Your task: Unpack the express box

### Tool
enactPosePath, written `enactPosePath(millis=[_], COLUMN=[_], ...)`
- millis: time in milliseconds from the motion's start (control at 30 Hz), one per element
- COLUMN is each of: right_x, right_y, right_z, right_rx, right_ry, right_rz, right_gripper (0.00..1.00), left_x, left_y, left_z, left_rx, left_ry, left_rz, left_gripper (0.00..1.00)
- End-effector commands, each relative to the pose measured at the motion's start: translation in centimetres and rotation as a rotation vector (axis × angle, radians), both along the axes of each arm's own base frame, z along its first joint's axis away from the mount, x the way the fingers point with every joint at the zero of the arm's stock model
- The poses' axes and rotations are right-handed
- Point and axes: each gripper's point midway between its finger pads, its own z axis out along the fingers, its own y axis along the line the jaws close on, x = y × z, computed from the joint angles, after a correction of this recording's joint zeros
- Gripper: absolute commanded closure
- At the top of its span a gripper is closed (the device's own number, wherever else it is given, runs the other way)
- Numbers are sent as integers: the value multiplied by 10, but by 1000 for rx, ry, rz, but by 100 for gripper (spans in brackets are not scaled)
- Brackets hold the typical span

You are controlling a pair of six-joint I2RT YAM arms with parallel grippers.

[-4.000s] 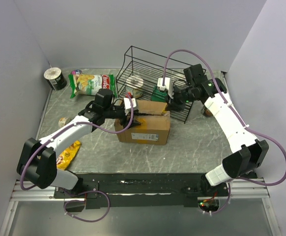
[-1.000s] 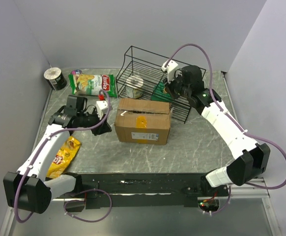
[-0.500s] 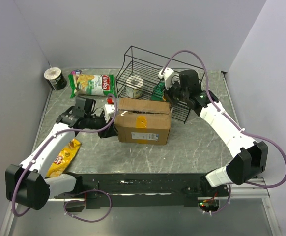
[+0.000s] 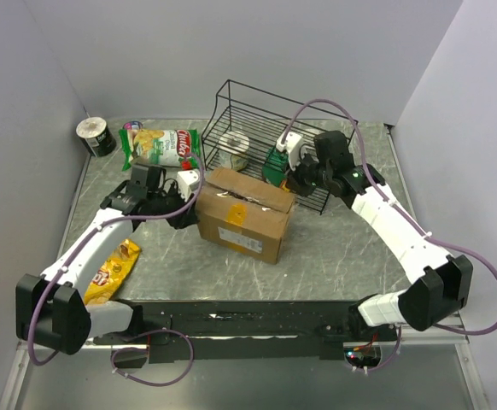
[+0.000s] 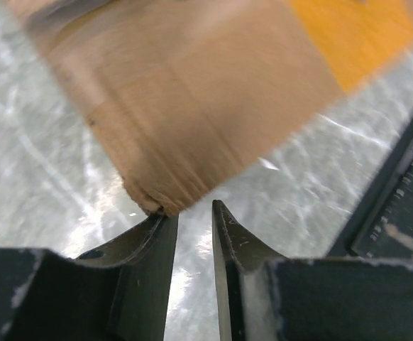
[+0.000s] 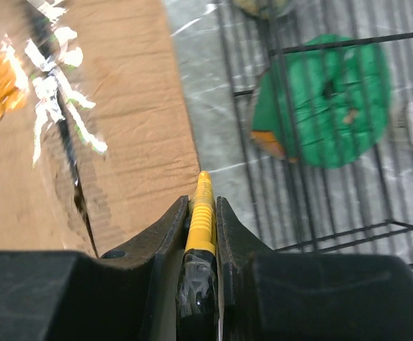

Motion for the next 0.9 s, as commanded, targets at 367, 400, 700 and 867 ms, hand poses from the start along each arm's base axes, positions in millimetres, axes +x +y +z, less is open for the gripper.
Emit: enactPosePath(millis=[367, 400, 700, 867], right_x=[-96, -94, -68, -46], right_y=[69, 72, 45, 31], right_z=[15, 18, 24, 19], right_rx=[205, 208, 89, 73], right_ry=[196, 191, 46, 42], right_rz=[334, 345, 243, 172], right_gripper=[100, 100, 100, 100], left_x=[122, 126, 105, 70], left_y=[11, 9, 43, 28], left_z=[45, 53, 48, 78], left_rx=[-36, -49, 11, -119], left_ry=[-110, -111, -35, -4], left_rz=[168, 165, 342, 288], left_gripper=[61, 60, 42, 27])
